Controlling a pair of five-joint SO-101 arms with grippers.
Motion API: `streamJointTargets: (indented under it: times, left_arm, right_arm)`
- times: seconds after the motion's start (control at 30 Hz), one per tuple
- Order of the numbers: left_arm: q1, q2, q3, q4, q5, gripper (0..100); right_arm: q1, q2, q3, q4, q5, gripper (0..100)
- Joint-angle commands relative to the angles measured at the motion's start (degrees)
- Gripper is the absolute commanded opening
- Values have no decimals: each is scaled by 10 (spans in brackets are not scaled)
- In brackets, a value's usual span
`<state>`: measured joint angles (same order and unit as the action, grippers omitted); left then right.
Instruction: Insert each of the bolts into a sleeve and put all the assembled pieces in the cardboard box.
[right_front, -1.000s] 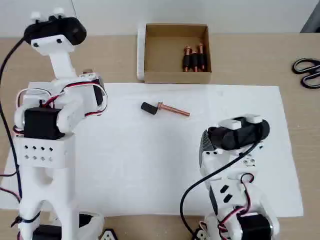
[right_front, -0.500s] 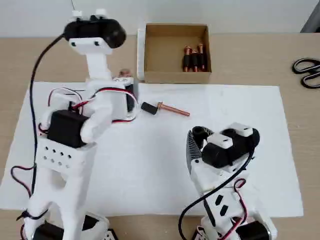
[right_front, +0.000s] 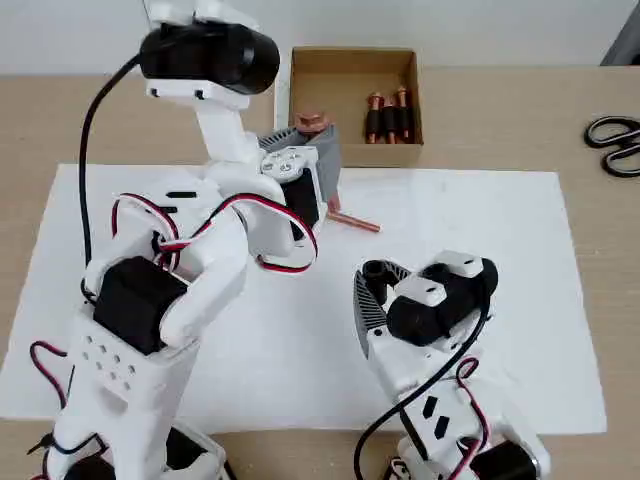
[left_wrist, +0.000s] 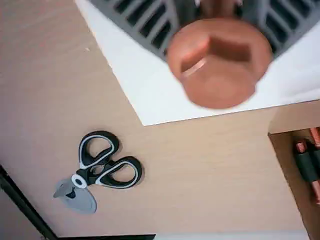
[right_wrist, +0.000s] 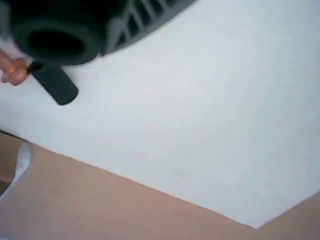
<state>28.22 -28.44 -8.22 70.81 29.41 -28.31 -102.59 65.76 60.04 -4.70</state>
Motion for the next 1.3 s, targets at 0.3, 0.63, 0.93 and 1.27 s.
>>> streamJointTargets:
  times: [0.3,0.63,0.93,1.27]
  left_arm:
    - [4,-17,-26,-20,10,6]
    - [40,-11,-21,-18,6,6]
    - [74,-11,10,-17,-64,6]
    - [76,-11,53,-18,-67,6]
  right_arm:
    - [-7,-15,70,-145,2,3]
    - [-7,-15,79,-168,2,4]
    - [-7,-15,79,-165,3,4]
    - [-17,-15,79,-164,3,4]
